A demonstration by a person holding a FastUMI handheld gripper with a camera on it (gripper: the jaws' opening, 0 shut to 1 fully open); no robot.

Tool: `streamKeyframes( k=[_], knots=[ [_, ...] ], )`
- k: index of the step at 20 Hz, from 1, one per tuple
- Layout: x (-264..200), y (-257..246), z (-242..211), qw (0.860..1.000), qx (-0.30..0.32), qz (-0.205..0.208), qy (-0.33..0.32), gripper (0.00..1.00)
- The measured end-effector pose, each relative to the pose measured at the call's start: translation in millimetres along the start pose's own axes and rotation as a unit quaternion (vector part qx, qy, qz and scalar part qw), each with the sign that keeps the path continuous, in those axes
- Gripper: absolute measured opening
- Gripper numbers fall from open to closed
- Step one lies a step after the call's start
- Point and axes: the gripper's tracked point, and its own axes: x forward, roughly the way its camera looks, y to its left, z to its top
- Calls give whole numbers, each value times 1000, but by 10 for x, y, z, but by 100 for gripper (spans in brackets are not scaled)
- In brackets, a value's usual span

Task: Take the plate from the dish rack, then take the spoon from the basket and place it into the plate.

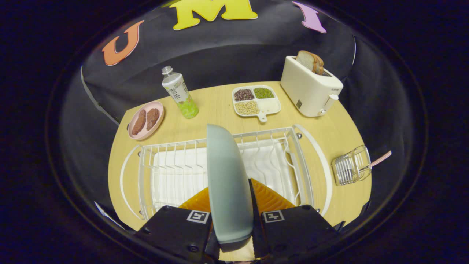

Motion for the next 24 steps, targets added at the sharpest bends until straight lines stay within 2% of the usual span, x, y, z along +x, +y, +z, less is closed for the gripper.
streamKeyframes(
  k=[4,7,12,15,17,20,24],
  knots=[
    [-150,-109,131,998,-20,-55,-27,36],
    [-351,-134,195,997,-20,-46,-56,36],
    [-774,-290,-126,996,-22,15,-82,36],
    [-950,-612,-545,993,-34,37,-107,36],
    [-1006,-786,-921,992,-19,73,-104,36],
    [-900,-1069,-1435,988,26,120,-92,36],
    [-557,-1326,-2027,979,98,174,-44,36]
  ],
)
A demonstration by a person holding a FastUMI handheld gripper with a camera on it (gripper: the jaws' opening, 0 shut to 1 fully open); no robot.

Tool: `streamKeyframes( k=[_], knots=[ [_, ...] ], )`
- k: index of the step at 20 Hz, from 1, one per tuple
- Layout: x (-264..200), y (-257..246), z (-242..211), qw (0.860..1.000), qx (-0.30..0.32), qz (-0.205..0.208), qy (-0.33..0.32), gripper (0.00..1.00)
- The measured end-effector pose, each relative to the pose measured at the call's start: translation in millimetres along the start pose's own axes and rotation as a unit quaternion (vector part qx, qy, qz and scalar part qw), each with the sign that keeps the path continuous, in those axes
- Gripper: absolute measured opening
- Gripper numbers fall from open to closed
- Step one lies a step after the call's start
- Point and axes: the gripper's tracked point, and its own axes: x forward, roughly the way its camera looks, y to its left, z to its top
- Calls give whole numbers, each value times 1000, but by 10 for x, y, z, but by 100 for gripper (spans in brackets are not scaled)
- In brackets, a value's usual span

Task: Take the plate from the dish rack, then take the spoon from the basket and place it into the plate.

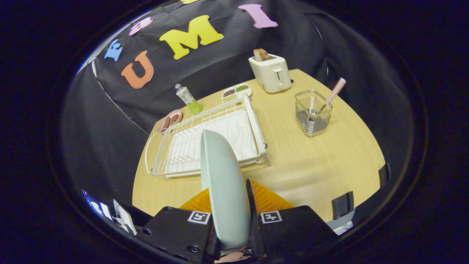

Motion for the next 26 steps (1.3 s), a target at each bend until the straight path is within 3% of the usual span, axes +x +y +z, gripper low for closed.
streamKeyframes(
  k=[7,13,18,22,26],
  knots=[
    [507,-221,-588,990,108,69,61,36],
    [719,-291,-667,970,193,120,85,37],
    [762,-422,-529,974,186,111,62,60],
    [734,-495,-484,978,171,109,47,66],
    [519,-604,-308,990,108,85,-21,76]
  ],
)
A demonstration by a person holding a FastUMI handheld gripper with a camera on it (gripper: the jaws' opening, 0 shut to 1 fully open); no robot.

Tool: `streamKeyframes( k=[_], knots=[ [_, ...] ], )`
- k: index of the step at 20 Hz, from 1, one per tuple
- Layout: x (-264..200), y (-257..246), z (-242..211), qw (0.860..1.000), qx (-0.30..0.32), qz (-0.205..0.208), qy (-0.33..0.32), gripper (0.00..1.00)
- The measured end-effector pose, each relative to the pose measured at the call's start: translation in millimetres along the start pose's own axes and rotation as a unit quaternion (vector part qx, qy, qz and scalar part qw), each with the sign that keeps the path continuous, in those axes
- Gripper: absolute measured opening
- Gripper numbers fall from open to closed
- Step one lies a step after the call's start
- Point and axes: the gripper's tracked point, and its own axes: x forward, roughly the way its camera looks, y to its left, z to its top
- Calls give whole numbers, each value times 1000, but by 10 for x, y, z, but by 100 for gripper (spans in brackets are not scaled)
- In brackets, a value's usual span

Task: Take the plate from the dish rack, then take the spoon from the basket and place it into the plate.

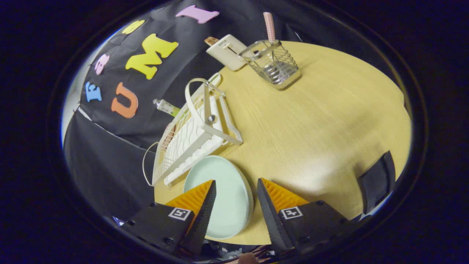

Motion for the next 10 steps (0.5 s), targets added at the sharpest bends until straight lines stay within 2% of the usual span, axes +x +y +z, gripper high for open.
streamKeyframes(
  k=[2,3,4,5,10],
  knots=[
    [-163,-55,117,998,-51,-25,-40,84],
    [-243,-74,174,994,-79,-42,-62,85],
    [-328,-101,257,989,-106,-59,-87,90],
    [-421,-117,349,982,-130,-75,-114,91],
    [-840,-336,819,931,-215,-160,-247,98]
  ],
)
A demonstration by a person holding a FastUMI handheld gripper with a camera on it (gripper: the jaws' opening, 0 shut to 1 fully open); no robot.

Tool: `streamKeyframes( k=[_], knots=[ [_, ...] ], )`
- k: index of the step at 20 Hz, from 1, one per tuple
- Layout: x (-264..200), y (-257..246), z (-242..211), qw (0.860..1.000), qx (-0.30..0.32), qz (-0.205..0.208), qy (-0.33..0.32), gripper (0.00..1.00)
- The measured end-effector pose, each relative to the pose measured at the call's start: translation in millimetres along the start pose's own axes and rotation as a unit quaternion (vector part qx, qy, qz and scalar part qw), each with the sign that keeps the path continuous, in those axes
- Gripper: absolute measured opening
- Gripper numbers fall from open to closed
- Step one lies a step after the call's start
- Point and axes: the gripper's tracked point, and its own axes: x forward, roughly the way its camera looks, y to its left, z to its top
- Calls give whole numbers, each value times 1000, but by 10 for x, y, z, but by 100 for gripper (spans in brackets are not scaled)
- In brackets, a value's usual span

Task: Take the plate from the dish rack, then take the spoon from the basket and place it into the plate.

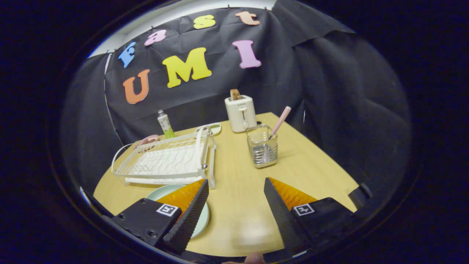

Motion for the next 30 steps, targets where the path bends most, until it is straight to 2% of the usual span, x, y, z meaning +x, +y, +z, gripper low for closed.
streamKeyframes(
  k=[3,5,9,12,15,21,23,24,25,26,30],
  knots=[
    [71,-262,285,998,-12,-22,-57,99],
    [233,-430,374,997,-6,-34,-72,99],
    [651,-616,705,994,22,-23,-102,99],
    [1065,-781,898,995,21,-22,-99,97],
    [1414,-868,978,996,35,-12,-79,91],
    [1792,-866,1055,997,58,25,-50,73],
    [1796,-803,1115,996,65,38,-51,60],
    [1805,-799,1128,996,63,41,-48,48],
    [1791,-774,1135,996,62,41,-48,43],
    [1773,-735,1154,996,64,49,-45,32],
    [1668,-515,1169,994,73,76,-38,15]
  ],
)
